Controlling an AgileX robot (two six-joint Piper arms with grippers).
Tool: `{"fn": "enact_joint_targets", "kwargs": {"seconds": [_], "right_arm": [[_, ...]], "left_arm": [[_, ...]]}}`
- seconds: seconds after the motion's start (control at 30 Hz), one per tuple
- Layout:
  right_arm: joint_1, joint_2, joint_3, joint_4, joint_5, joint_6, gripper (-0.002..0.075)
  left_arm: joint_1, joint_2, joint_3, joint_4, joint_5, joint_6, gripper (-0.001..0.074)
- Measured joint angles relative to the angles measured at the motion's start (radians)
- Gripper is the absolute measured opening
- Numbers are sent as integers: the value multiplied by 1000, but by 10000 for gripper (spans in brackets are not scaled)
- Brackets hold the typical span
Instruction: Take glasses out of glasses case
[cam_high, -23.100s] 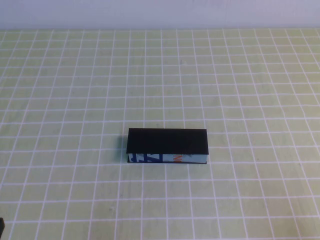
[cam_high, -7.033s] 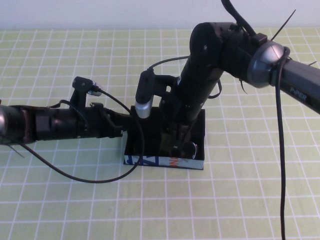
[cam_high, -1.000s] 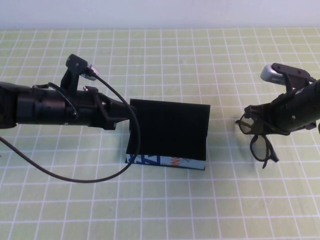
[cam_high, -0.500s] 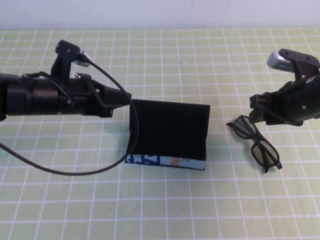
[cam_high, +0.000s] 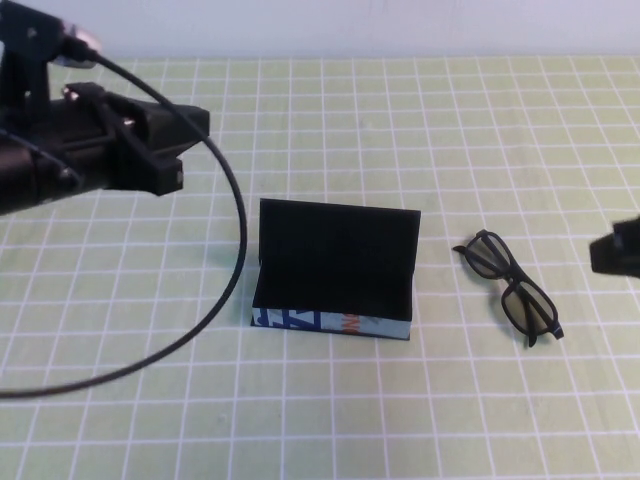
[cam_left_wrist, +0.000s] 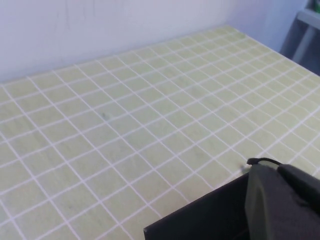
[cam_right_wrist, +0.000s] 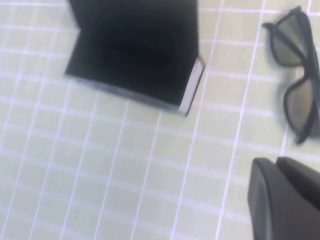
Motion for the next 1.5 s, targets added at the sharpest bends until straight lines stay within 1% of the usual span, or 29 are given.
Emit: {"fn": "enact_joint_targets", "kwargs": {"seconds": [0.27, 0.47, 0.63, 0.73, 0.87, 1.0, 1.1, 1.23, 1.5], "right_arm": [[0, -394, 225, -48, 91, 1, -15], [0, -641, 326, -61, 89, 1, -15], [0, -797, 396, -88, -27, 1, -16], [0, -844, 451, -88, -151, 1, -16], [0, -860, 561, -88, -391, 1, -16], [0, -860, 668, -85, -615, 1, -16], [0, -860, 720, -83, -719, 1, -16], [0, -860, 743, -81, -741, 1, -16], [0, -860, 744, -77, -691, 1, -16]], "left_arm": [[0, -452, 334, -83, -198, 26, -4], [0, -807, 568, -127, -339, 29, -4], [0, -1033, 706, -143, -442, 29, -4], [0, -1135, 774, -149, -500, 29, -4], [0, -1209, 880, -155, -596, 31, -4], [0, -1221, 964, -161, -668, 31, -4], [0, -1221, 991, -168, -689, 31, -4], [0, -1221, 993, -170, -696, 31, -4], [0, -1221, 993, -174, -698, 37, -4]]}}
